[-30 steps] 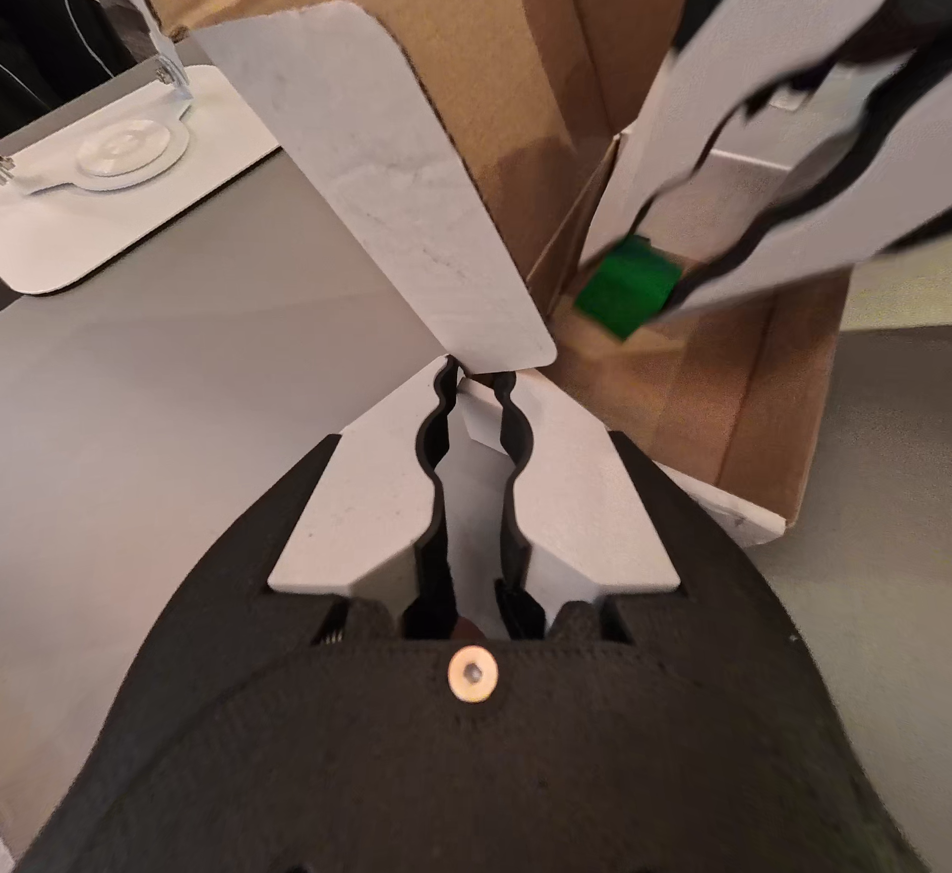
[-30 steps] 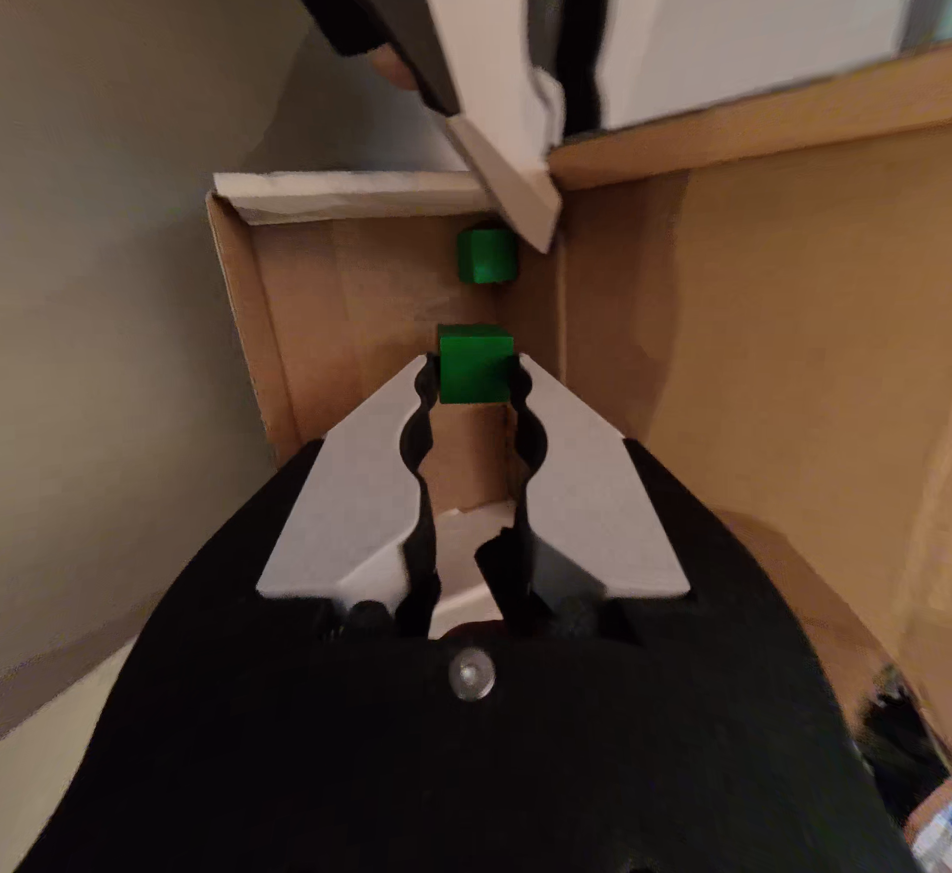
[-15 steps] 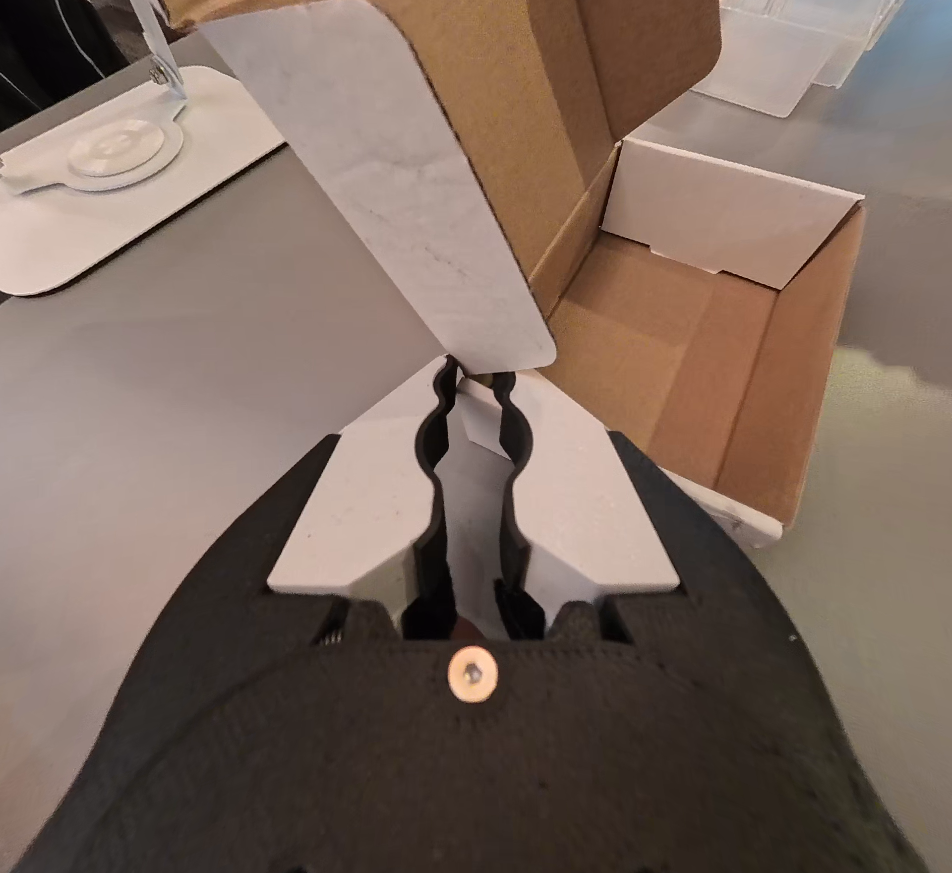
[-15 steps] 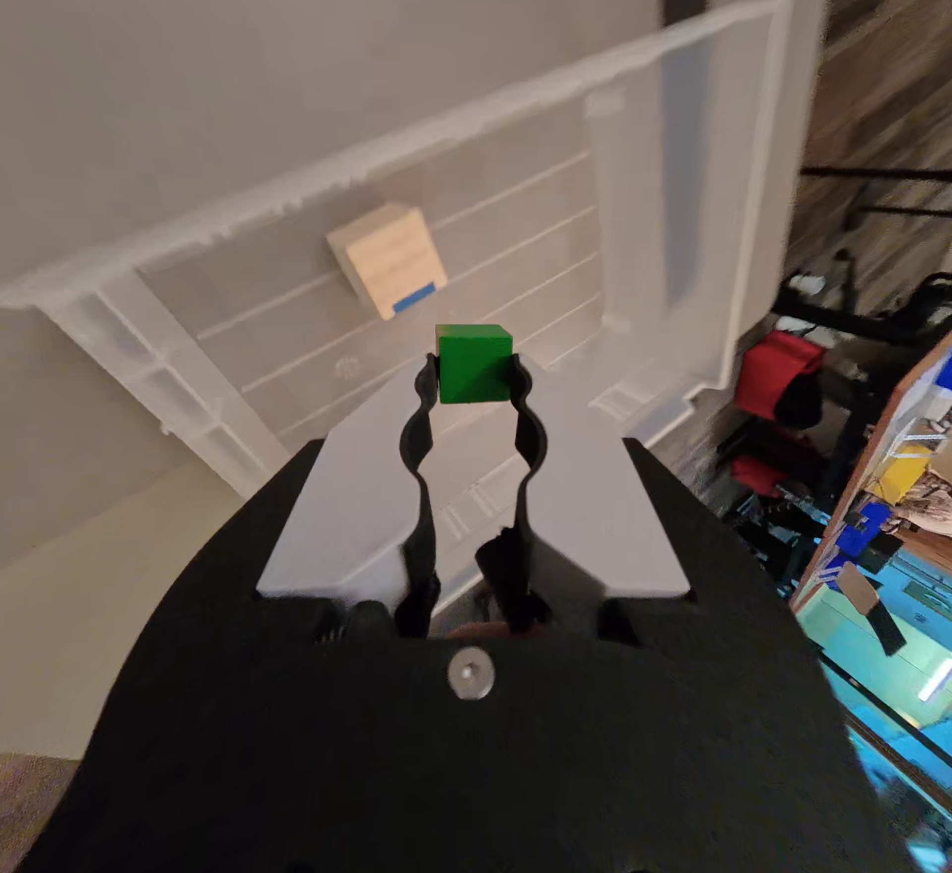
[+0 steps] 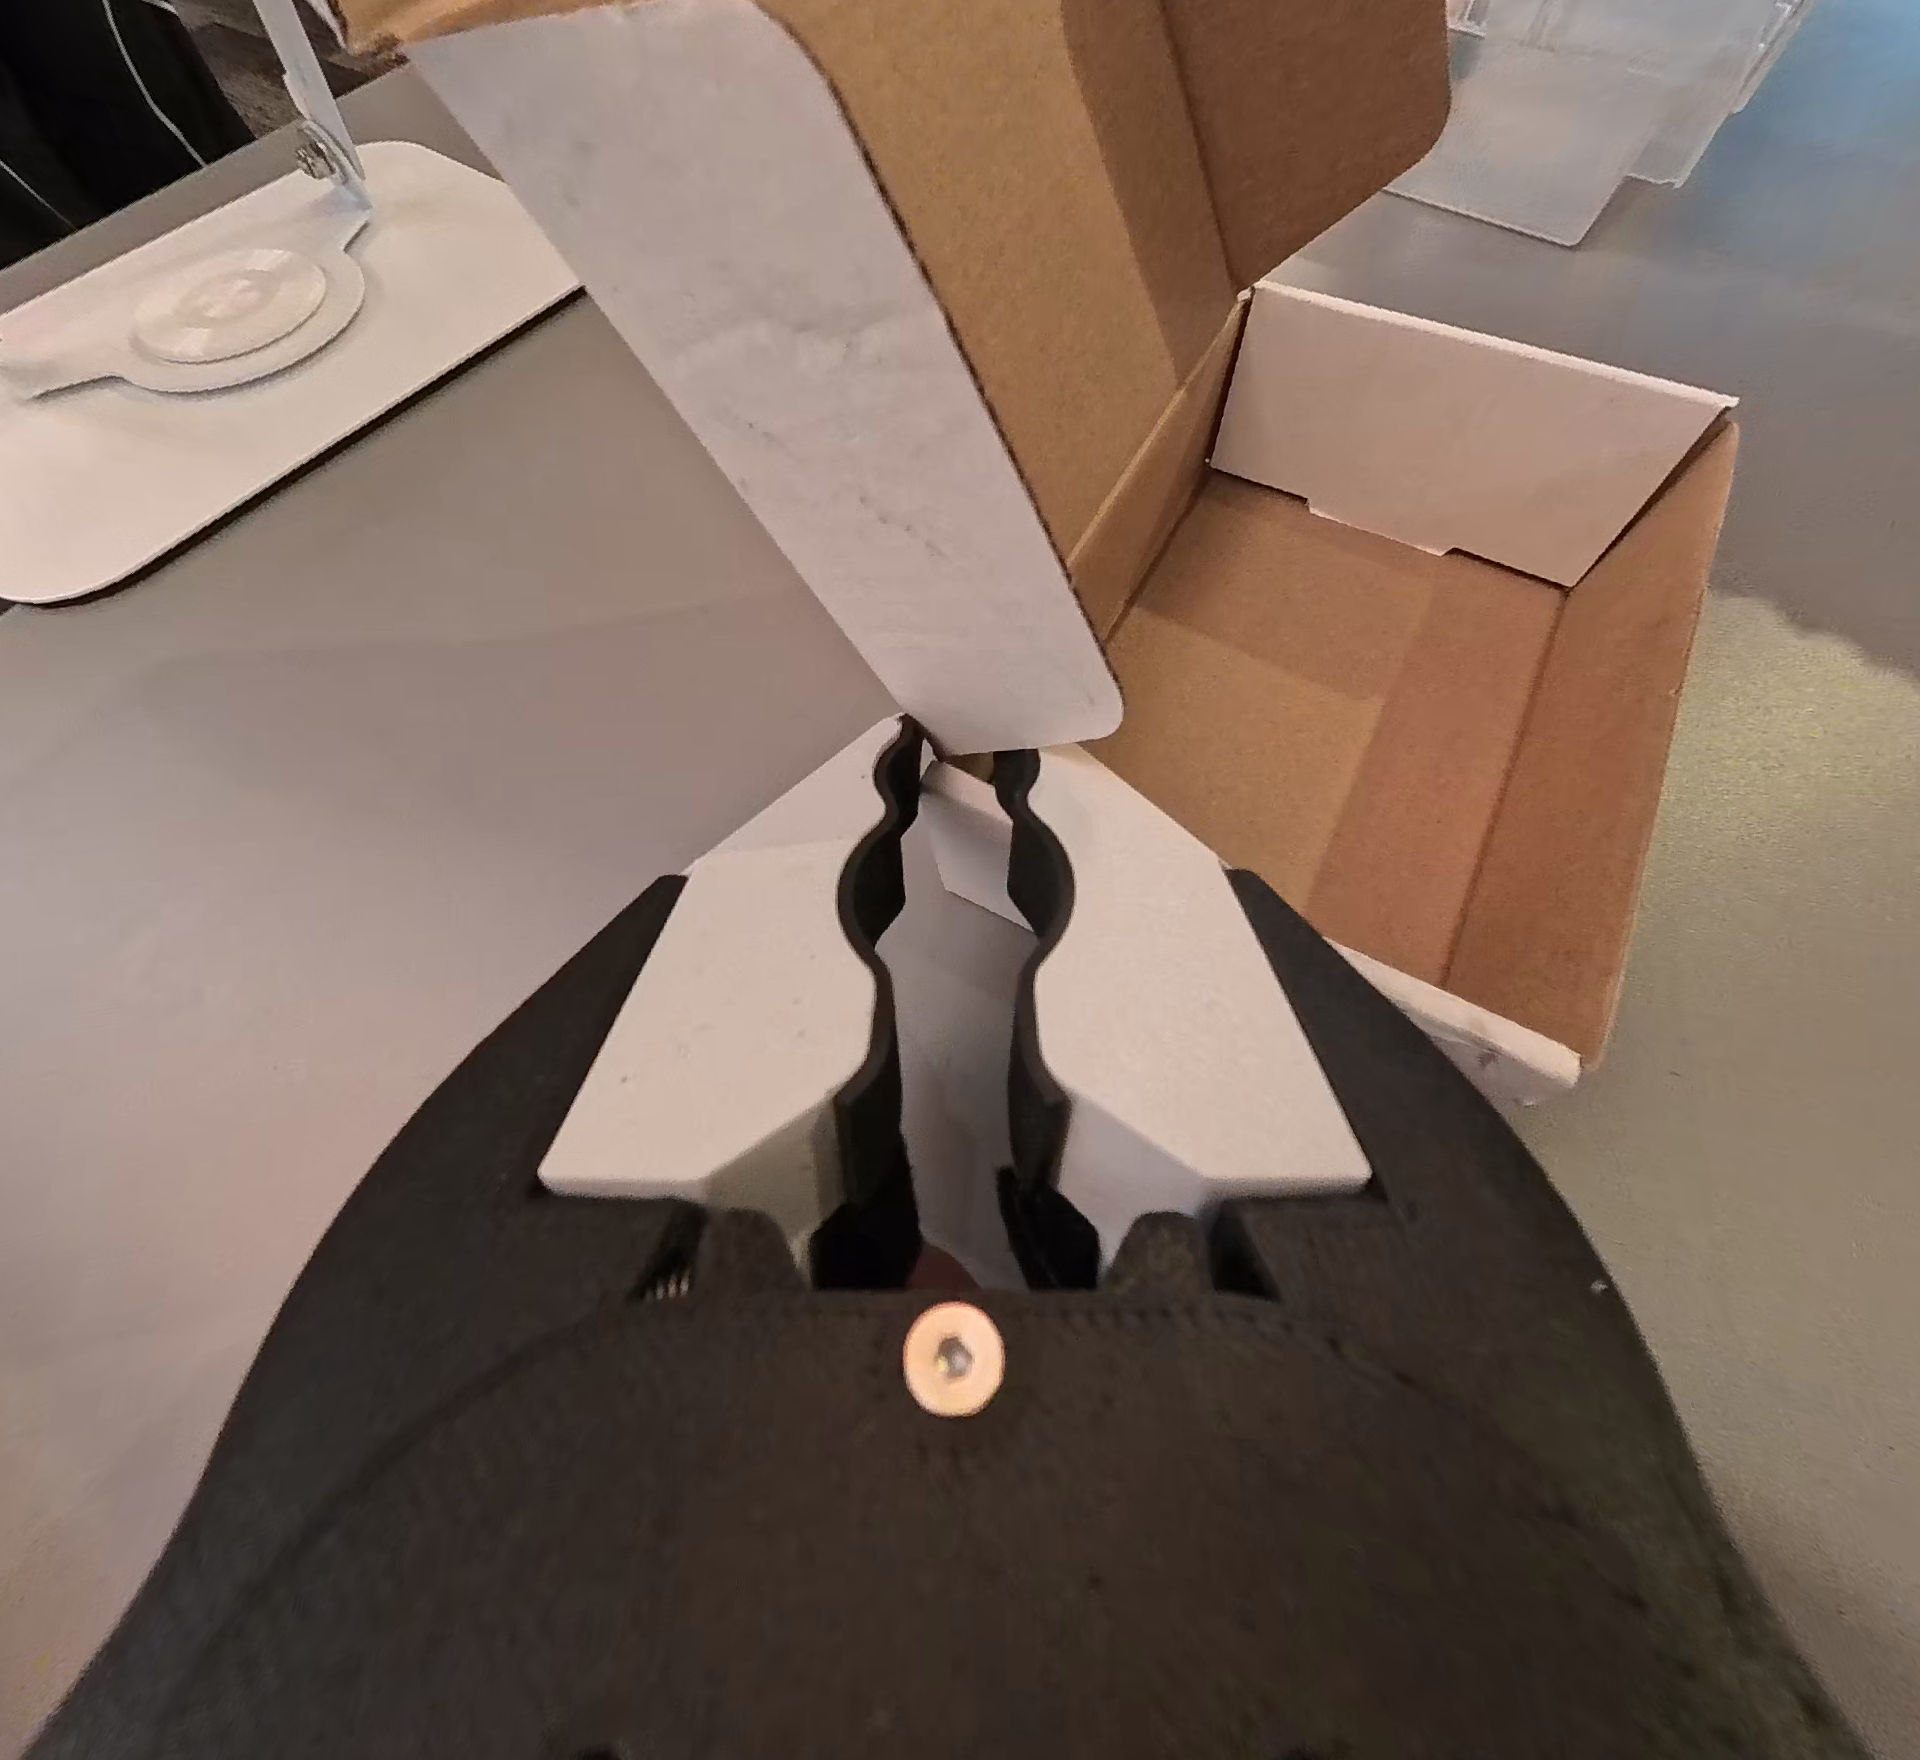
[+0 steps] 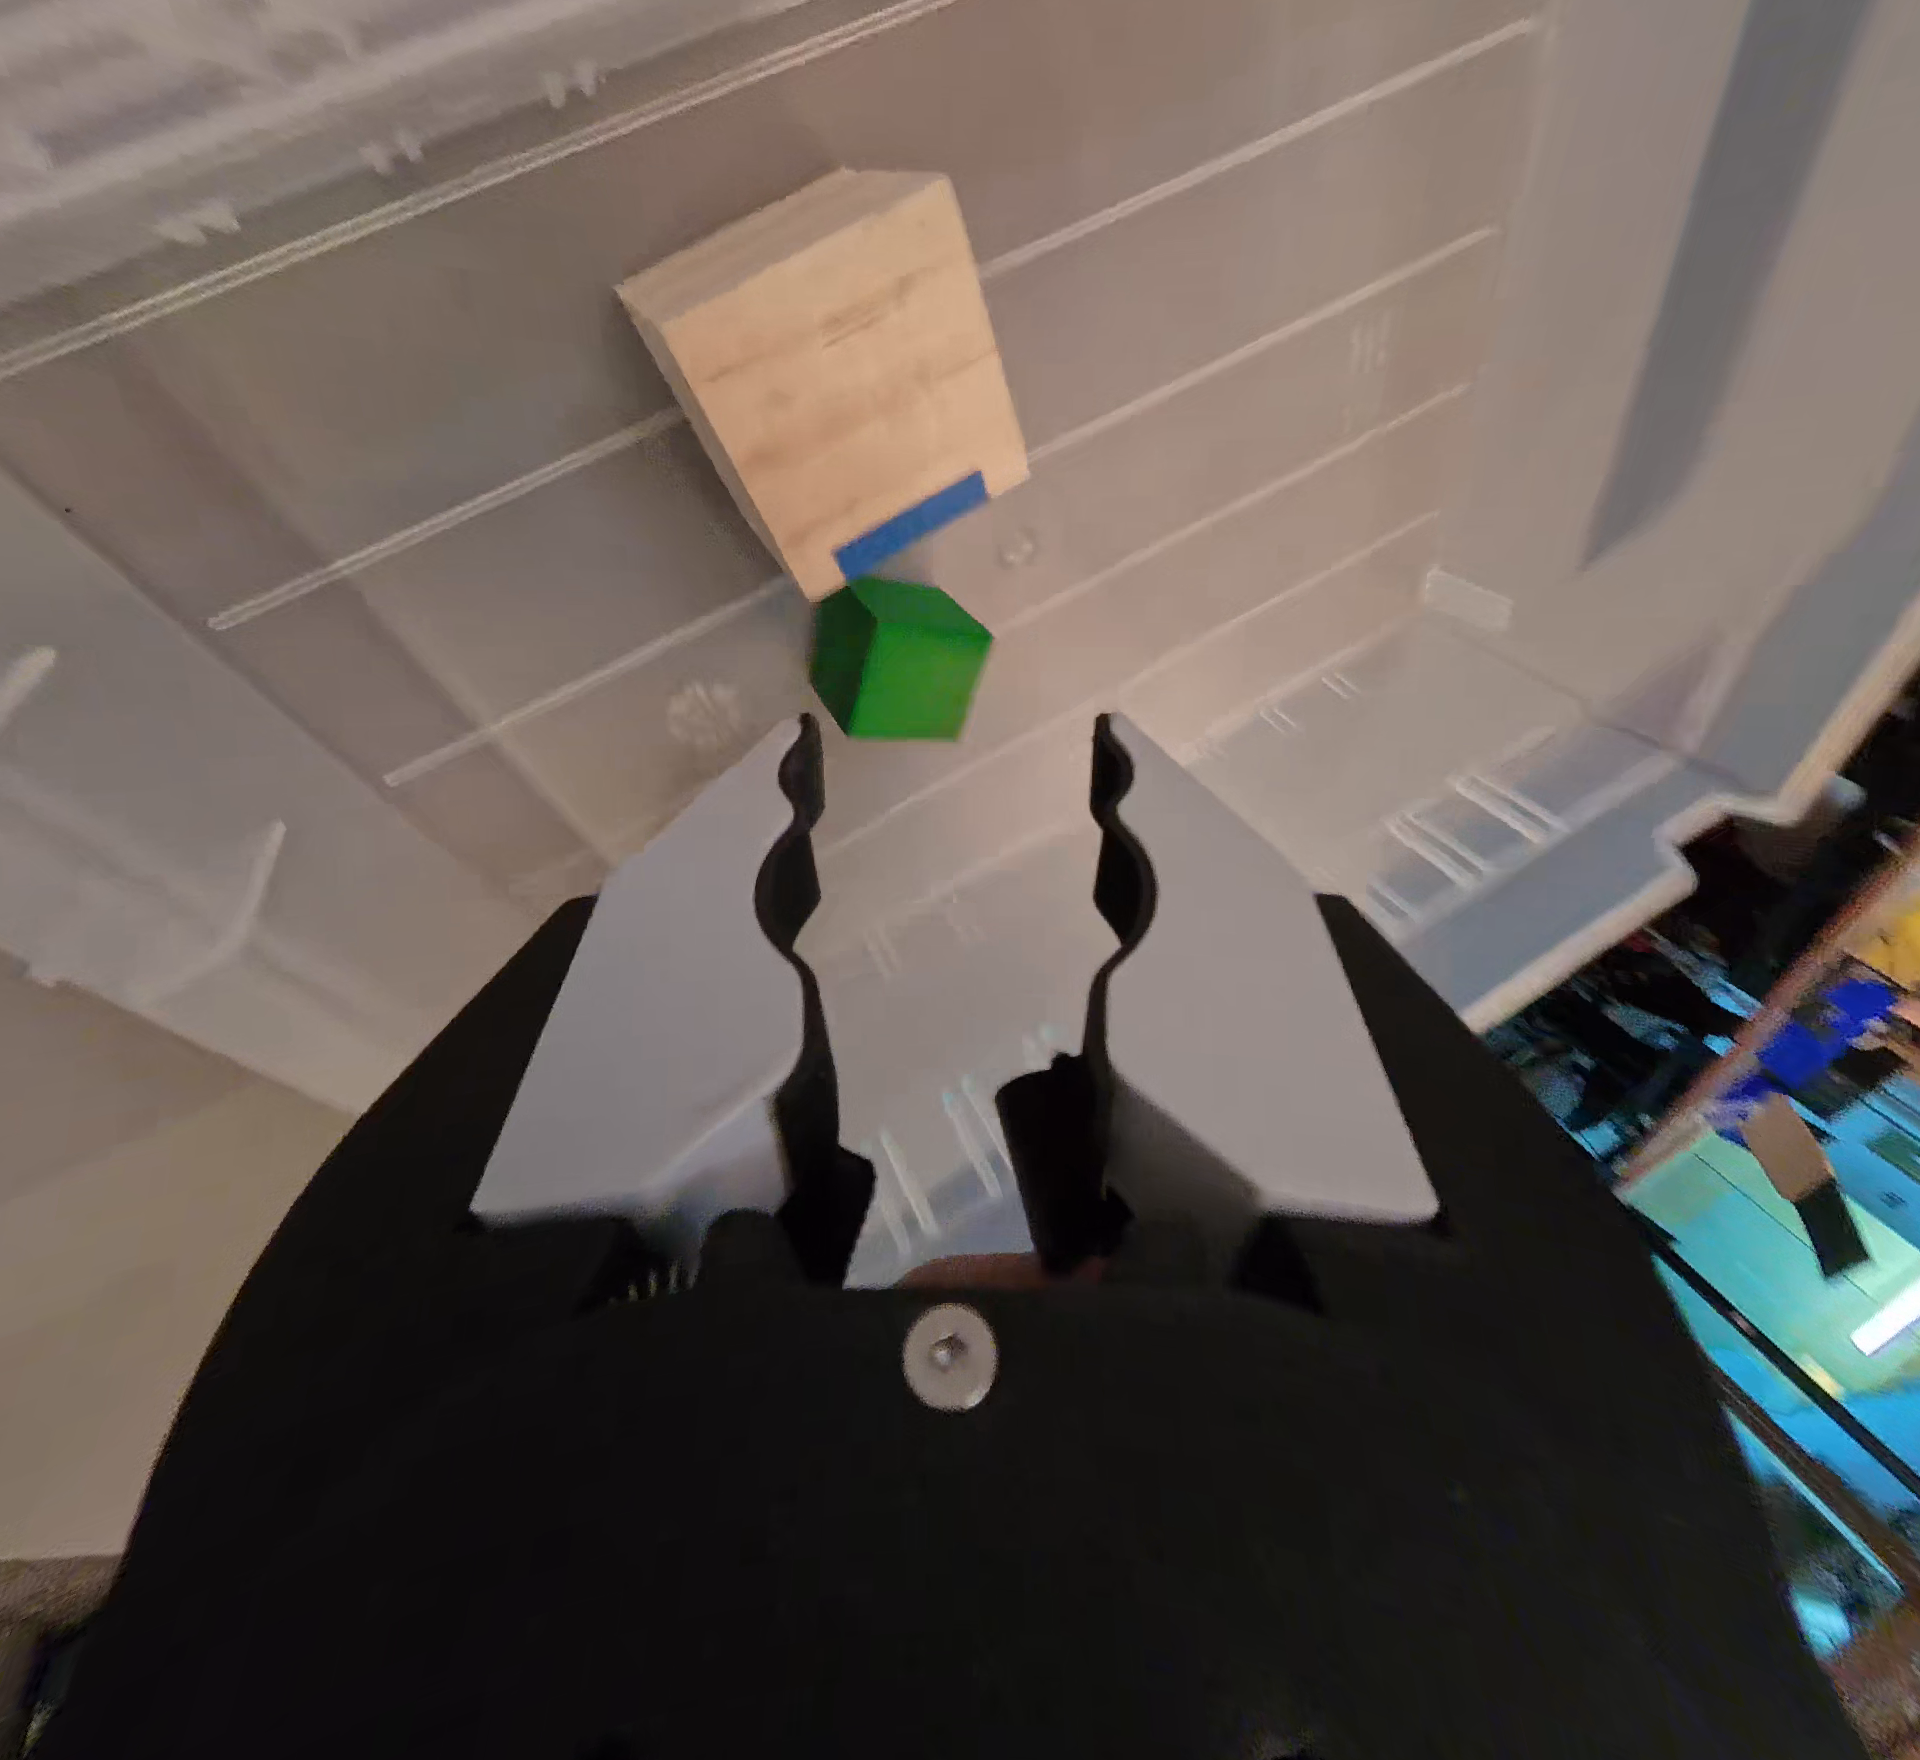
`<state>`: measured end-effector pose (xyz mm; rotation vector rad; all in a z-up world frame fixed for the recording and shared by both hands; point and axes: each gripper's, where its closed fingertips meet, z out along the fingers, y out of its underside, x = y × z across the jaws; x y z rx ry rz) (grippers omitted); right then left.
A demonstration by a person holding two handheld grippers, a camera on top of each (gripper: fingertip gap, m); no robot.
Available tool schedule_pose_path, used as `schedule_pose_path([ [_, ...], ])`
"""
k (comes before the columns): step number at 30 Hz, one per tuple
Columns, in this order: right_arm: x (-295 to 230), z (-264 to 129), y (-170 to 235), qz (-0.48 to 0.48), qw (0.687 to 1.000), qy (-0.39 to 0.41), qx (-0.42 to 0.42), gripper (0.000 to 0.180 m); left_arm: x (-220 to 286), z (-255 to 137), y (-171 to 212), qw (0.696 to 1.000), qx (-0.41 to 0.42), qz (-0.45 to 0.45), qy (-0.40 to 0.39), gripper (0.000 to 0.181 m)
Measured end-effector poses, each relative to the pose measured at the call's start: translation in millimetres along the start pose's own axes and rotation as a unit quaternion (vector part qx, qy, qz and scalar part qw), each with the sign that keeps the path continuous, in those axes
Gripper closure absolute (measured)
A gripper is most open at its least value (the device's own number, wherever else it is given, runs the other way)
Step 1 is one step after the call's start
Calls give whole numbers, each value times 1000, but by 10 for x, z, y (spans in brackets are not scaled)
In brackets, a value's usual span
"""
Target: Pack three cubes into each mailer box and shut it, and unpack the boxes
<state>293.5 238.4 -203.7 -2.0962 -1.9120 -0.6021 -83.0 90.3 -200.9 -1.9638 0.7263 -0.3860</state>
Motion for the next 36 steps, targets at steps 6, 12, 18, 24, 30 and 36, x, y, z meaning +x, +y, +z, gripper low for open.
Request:
schedule_pose_path([
  [6,-94,-1529,-975,-15,971,107,215,149,1,10,-6,1000,1,-4,1,169],
  [12,-1236,-1980,-2399,-133,930,41,340,158,3,17,-11,1000,3,-12,3,169],
  [18,-1769,-1404,-3155,-145,932,-45,328,151,5,15,-11,1000,4,-16,3,169],
  [24,-1828,-1095,-3394,-160,936,-49,309,159,8,14,-13,1000,4,-20,6,169],
  [30,-1803,-1058,-3494,-163,936,-45,309,169,6,16,-12,1000,4,-23,10,169],
  [36,-1929,-1001,-3100,-217,945,-92,229,179,6,16,-13,1000,4,-17,6,169],
])
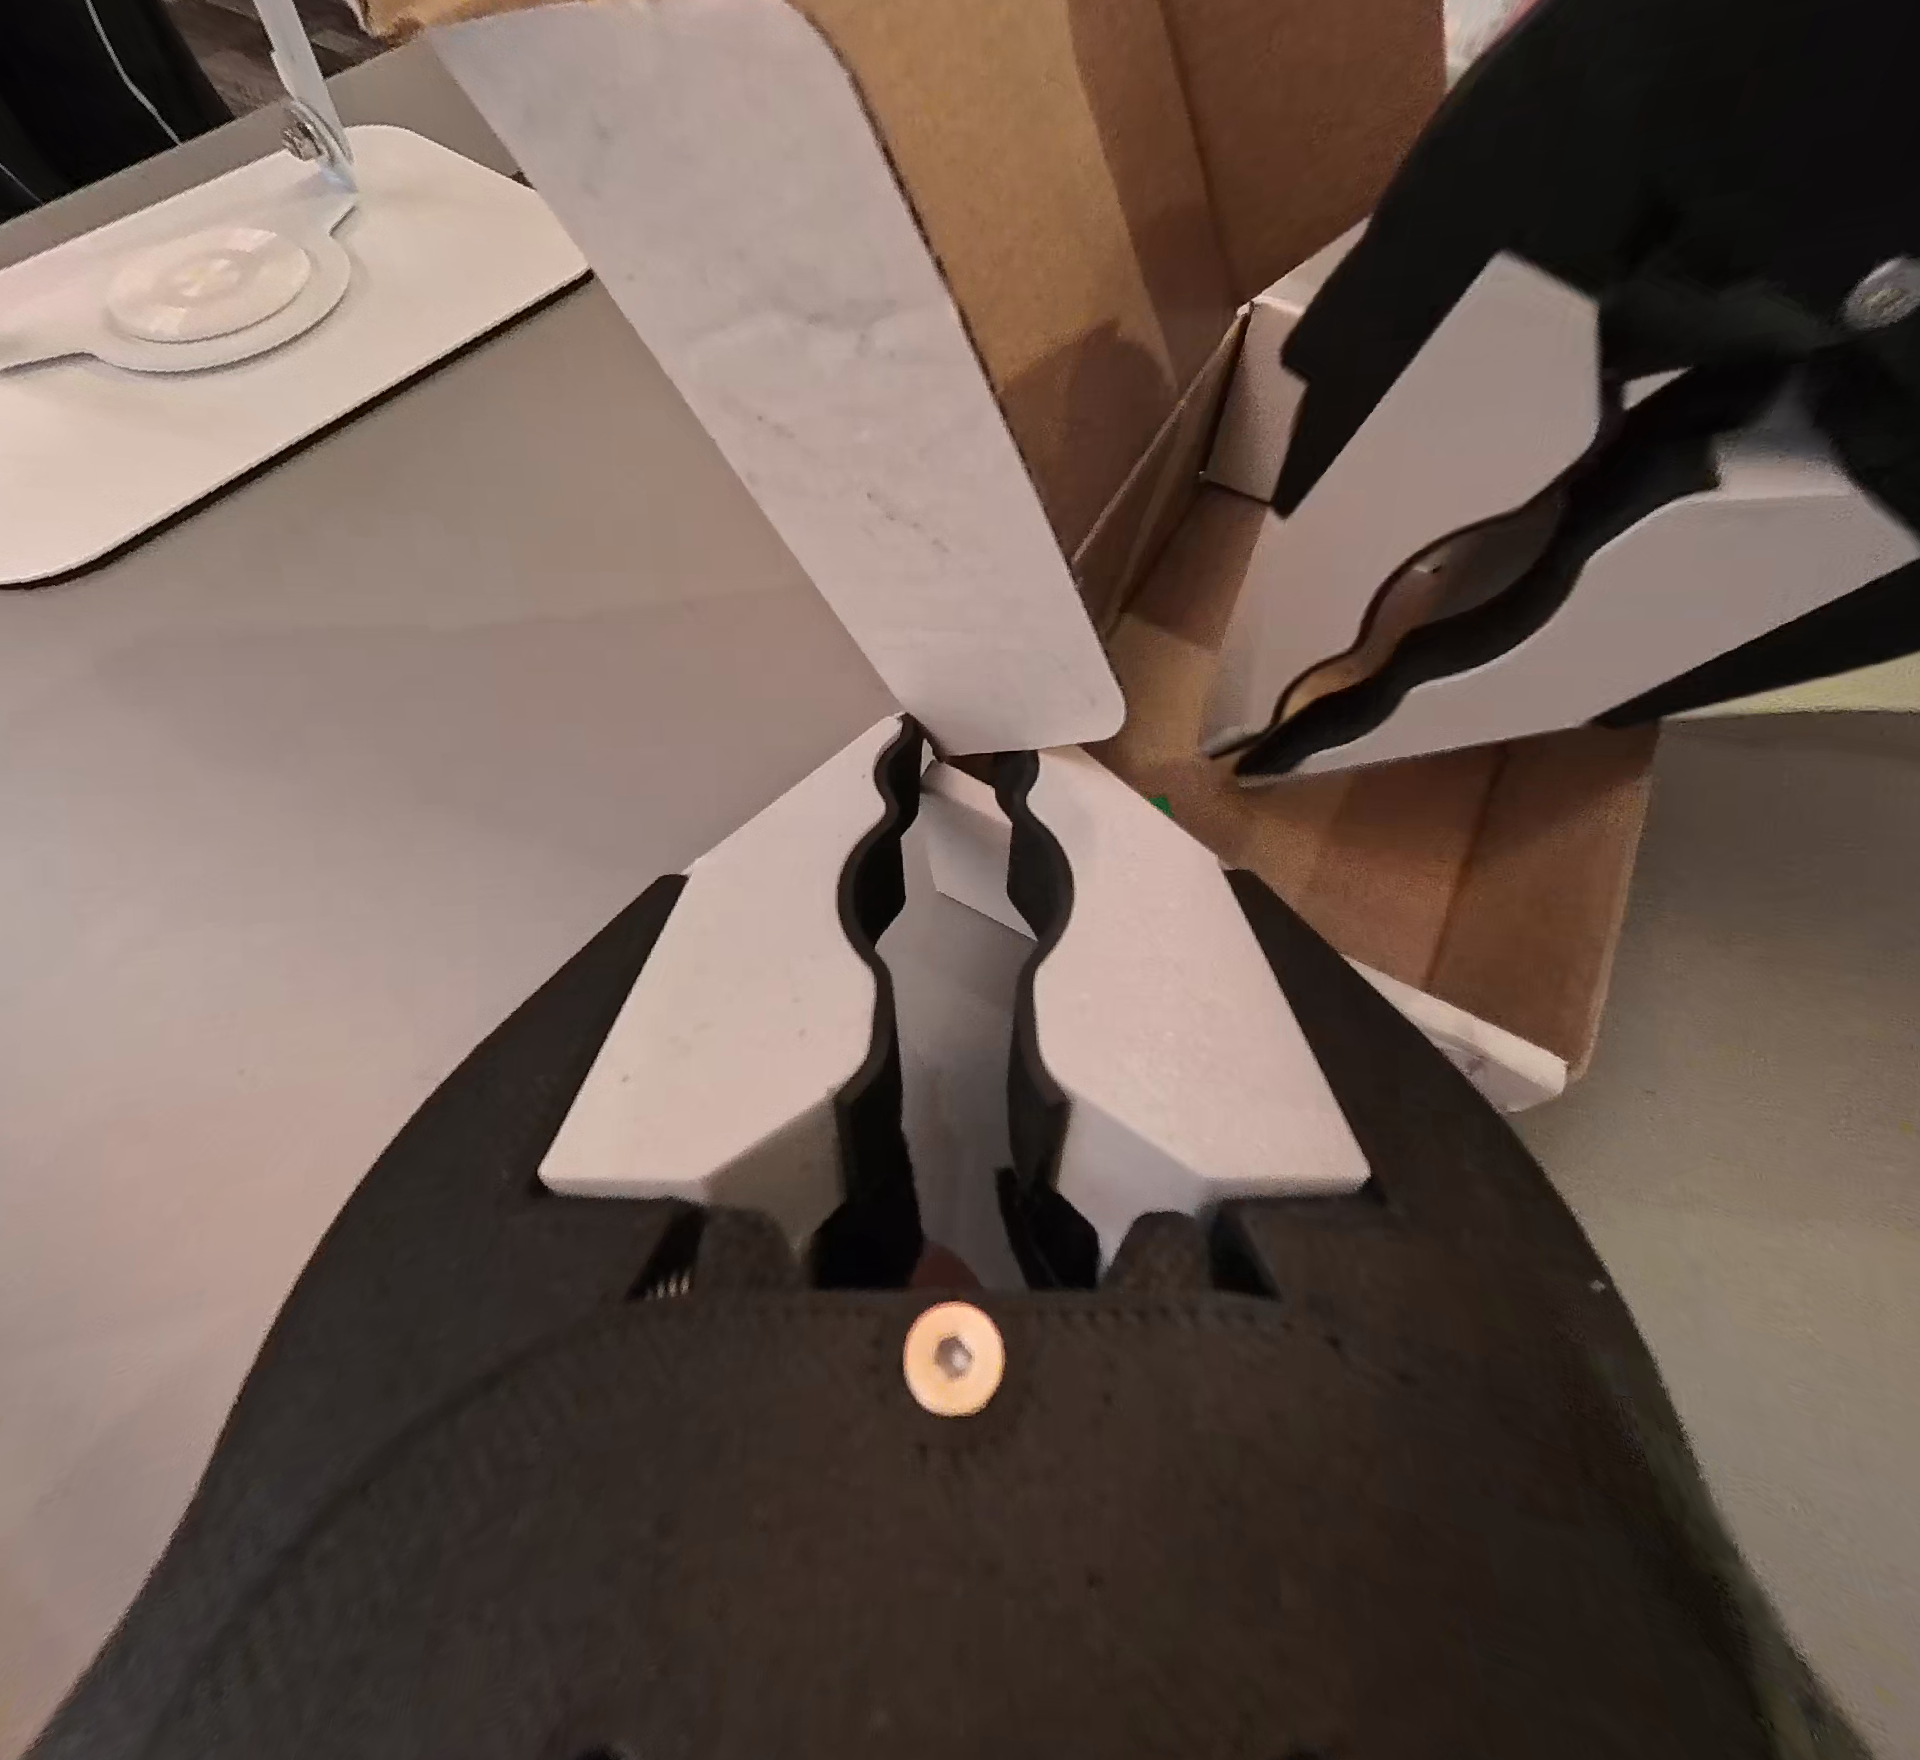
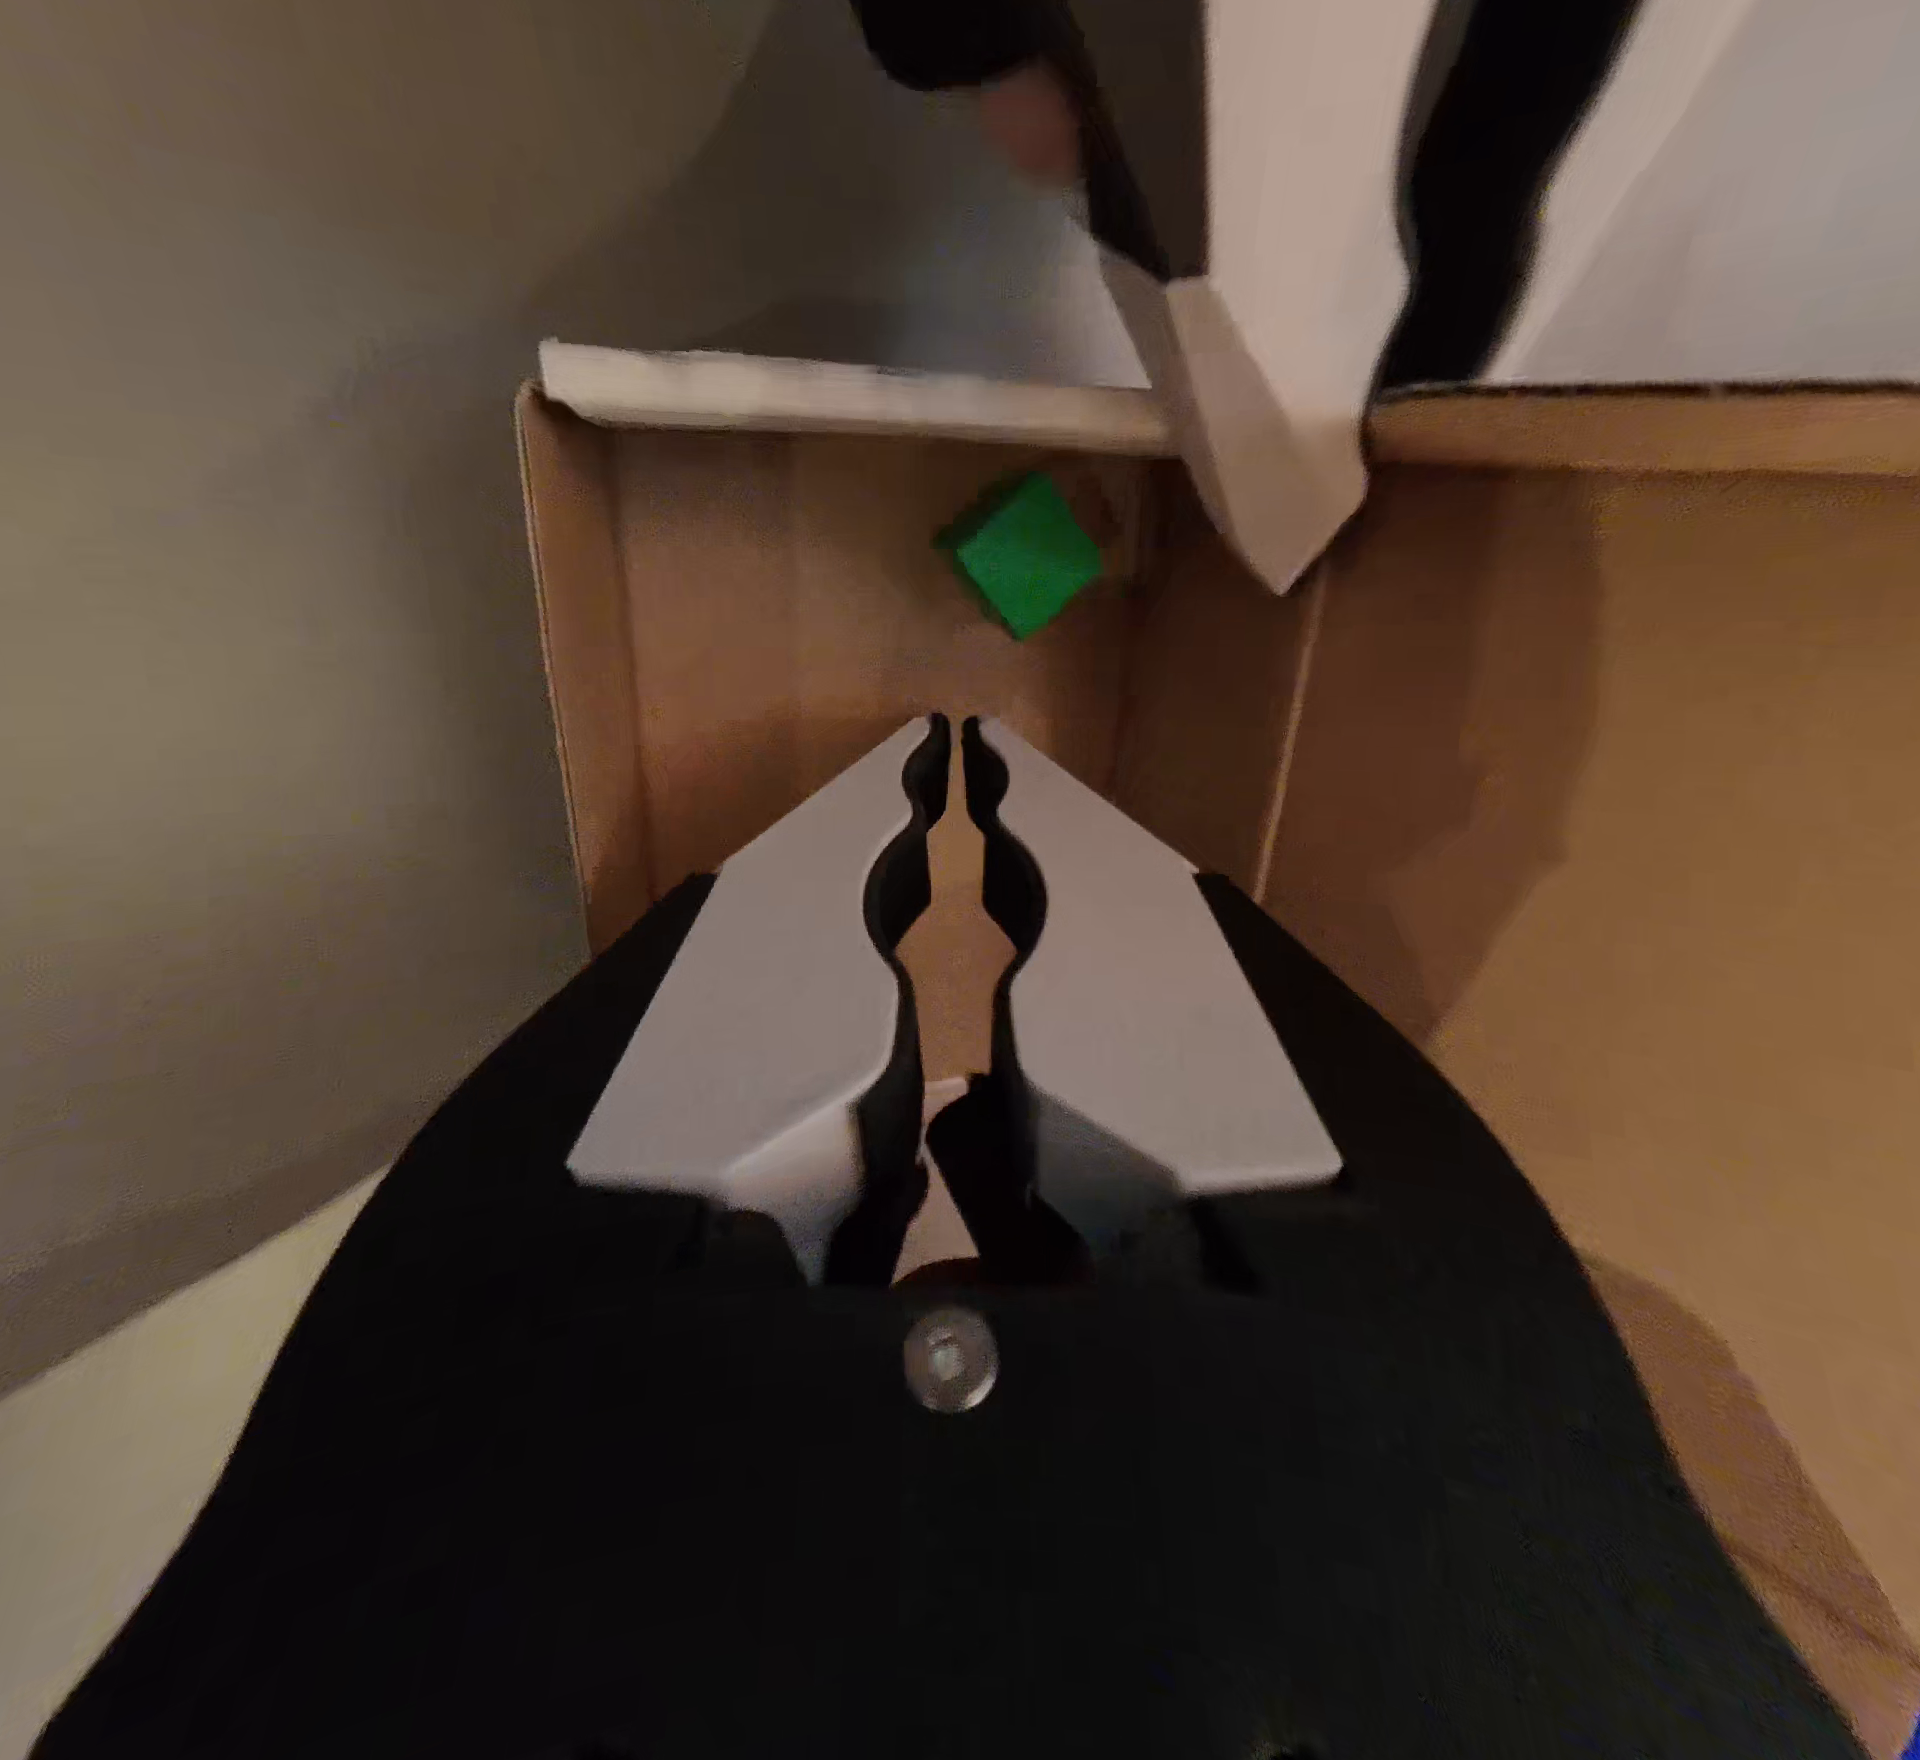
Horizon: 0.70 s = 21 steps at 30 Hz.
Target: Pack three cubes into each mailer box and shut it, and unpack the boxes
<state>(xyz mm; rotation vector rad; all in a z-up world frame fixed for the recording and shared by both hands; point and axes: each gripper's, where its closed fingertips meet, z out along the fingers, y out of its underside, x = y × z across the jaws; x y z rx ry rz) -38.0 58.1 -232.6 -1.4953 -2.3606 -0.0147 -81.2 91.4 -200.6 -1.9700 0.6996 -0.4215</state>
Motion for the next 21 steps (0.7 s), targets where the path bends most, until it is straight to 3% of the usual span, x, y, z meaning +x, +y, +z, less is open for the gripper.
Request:
schedule_pose_path([
  [3,57,-126,-146,12,999,18,45,156,2,3,-3,1000,0,2,-1,169],
  [6,87,-100,-281,7,998,31,56,147,3,6,-5,1000,0,2,-2,169],
  [9,117,99,-256,60,998,16,31,148,3,5,-4,1000,0,2,-1,169],
  [15,128,179,-365,157,984,-20,77,159,-1,1,-1,1000,0,4,-3,169],
  [21,152,-39,-259,123,990,18,69,160,-3,1,-1,1000,0,6,-4,169],
])
